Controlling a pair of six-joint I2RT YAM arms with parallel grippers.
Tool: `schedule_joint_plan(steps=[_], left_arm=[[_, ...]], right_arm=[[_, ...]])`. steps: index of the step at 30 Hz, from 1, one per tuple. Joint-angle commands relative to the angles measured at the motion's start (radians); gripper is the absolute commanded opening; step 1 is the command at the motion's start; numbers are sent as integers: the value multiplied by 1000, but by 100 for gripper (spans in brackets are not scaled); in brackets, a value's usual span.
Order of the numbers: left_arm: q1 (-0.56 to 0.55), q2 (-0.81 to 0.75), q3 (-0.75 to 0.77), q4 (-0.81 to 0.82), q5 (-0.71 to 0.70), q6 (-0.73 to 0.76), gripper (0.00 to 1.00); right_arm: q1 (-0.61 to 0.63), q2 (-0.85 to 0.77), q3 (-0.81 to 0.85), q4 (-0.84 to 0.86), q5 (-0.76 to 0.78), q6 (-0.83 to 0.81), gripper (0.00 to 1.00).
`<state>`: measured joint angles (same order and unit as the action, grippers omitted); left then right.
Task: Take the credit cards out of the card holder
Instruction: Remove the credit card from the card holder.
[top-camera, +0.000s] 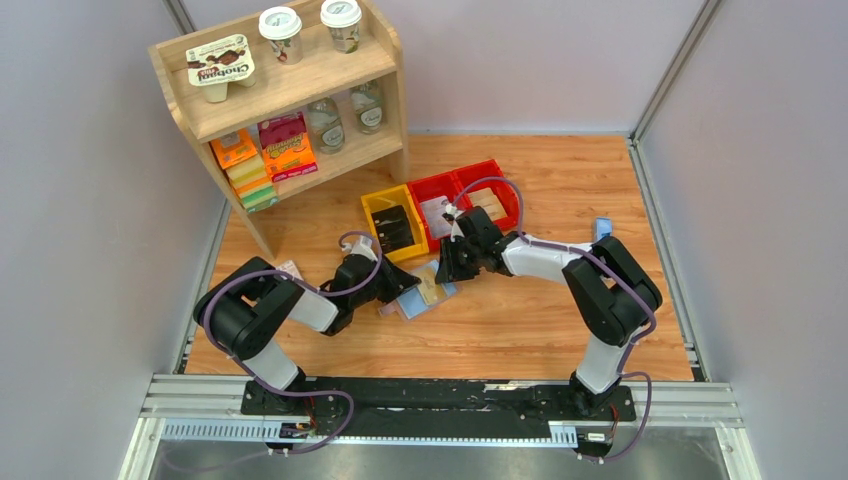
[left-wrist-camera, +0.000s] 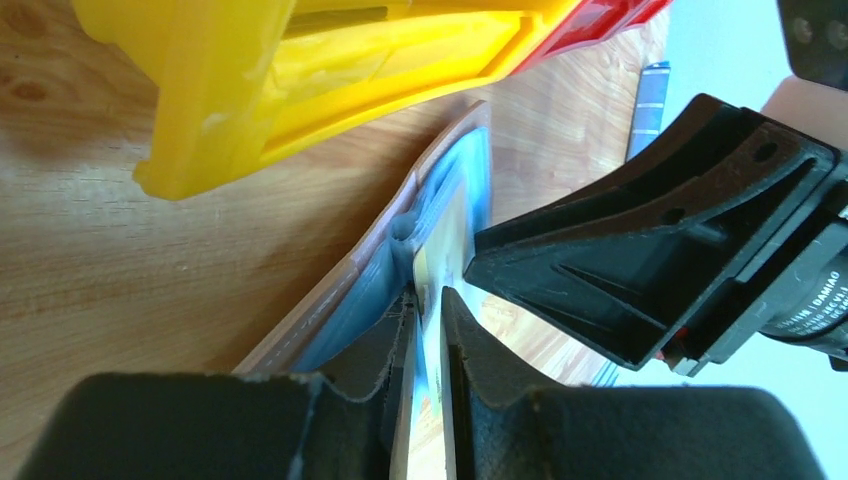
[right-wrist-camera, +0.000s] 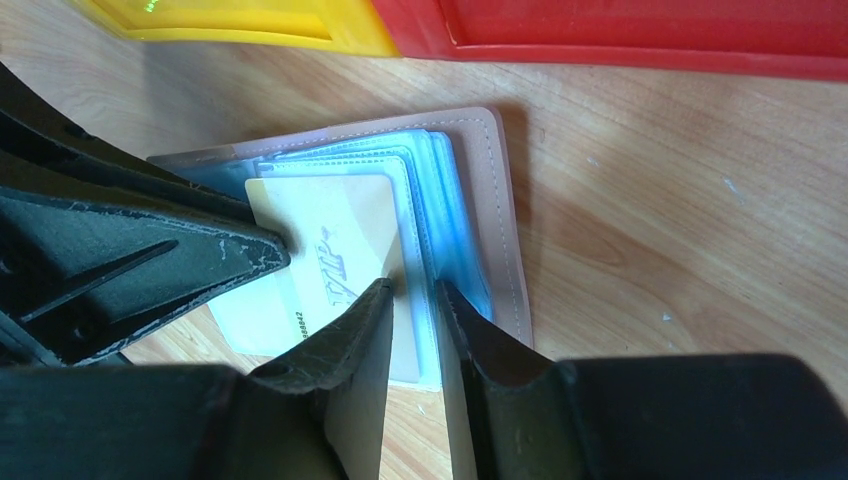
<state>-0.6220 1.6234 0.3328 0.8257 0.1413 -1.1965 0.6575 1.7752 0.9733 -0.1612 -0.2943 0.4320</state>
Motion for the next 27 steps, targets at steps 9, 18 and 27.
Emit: schedule_joint_plan(steps=[9, 18, 27], left_arm=[[-8, -43, -41, 236, 55, 28, 18], [-8, -33, -54, 239, 41, 28, 0], [4, -223, -97, -130, -17, 121, 0]], right_arm=[[-2, 67, -21, 5, 1, 13, 30], [-9, 66, -22, 5, 1, 14, 30], [-22, 63, -27, 3, 17, 19, 30]])
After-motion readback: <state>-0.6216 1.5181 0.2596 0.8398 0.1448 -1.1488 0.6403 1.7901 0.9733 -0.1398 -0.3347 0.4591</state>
